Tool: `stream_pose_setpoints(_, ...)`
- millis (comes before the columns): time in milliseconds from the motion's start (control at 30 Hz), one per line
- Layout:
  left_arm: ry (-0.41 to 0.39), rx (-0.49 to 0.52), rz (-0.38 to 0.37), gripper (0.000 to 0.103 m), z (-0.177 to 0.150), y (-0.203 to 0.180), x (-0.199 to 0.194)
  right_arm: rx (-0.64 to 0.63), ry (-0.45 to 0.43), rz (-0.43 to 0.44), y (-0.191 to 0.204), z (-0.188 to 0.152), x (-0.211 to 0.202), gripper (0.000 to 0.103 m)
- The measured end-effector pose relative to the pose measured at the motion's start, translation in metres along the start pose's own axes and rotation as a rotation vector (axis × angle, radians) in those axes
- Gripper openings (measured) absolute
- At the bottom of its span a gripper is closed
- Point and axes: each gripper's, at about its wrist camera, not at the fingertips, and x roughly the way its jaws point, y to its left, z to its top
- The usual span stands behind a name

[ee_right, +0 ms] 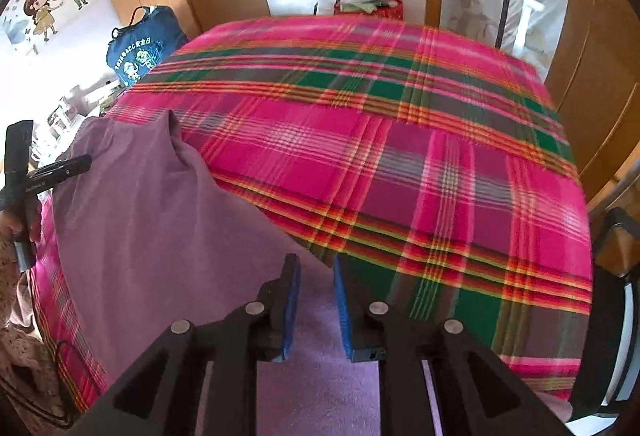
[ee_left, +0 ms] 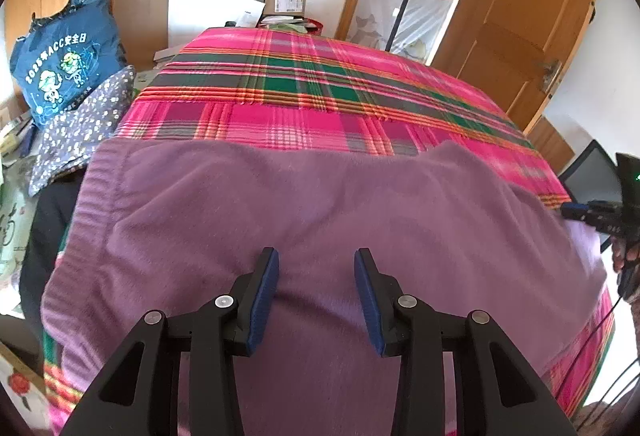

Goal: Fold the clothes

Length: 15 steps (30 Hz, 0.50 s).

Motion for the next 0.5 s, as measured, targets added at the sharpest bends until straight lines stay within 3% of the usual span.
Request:
stream_pose_setpoints(267,0.007,-0.154,0.055,0.041,-0.008,0.038,-0.033,0.004,-0.078,0.065,0.013,-0.012,-0.037,0.019)
stream_pose_setpoints(500,0.012,-0.182,0.135,0.041,-0.032,0.048,-0.06,-0.114,-0.068,0.138,0.059,-0.019,-0.043,0.024)
